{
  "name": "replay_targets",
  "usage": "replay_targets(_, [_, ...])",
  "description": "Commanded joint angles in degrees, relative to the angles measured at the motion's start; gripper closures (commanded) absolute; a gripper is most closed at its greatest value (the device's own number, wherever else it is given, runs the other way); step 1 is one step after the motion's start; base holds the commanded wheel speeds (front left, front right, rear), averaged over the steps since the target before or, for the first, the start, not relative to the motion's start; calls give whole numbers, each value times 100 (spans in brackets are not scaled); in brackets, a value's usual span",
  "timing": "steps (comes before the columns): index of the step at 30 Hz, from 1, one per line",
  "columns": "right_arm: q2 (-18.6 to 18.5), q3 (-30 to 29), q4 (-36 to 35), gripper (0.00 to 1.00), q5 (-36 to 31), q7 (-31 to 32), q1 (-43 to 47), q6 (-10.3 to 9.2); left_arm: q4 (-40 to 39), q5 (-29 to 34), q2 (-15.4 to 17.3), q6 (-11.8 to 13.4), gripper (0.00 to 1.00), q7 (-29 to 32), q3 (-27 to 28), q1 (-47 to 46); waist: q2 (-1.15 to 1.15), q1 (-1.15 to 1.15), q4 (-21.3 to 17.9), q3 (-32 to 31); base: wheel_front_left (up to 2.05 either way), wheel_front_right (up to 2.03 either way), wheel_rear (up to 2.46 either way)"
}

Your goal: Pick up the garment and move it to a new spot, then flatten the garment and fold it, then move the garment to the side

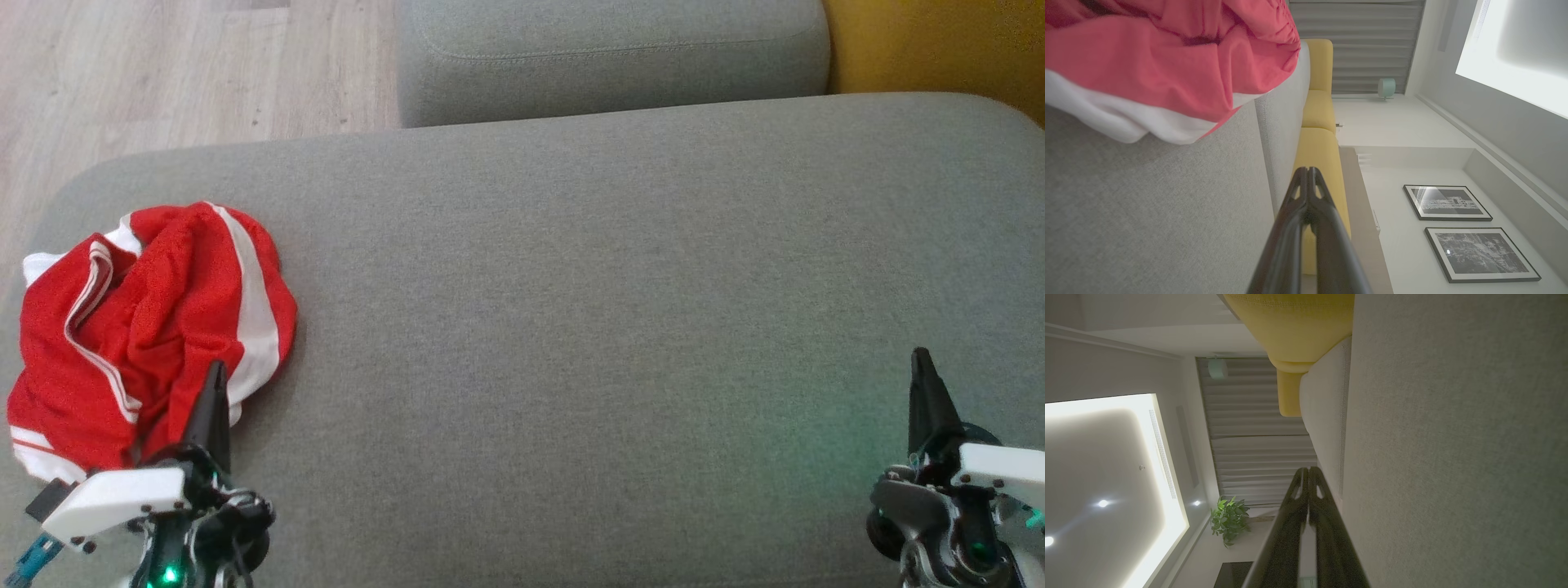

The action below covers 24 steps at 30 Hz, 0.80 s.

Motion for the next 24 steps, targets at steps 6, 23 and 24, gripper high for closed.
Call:
replay_targets(6, [-11, 124, -220, 100, 43, 13, -320, 45, -208, -27, 48, -42, 100, 42, 202, -335, 0, 0, 0, 0, 0, 0, 0])
replay_targets(23, [-11, 124, -220, 100, 43, 13, -320, 45, -208, -27, 48, -42, 100, 42, 202, -335, 0, 0, 0, 0, 0, 0, 0])
replay_targets(24, [-11, 124, -220, 100, 43, 13, -320, 45, -208, -27, 48, -42, 100, 42, 202, -335, 0, 0, 0, 0, 0, 0, 0])
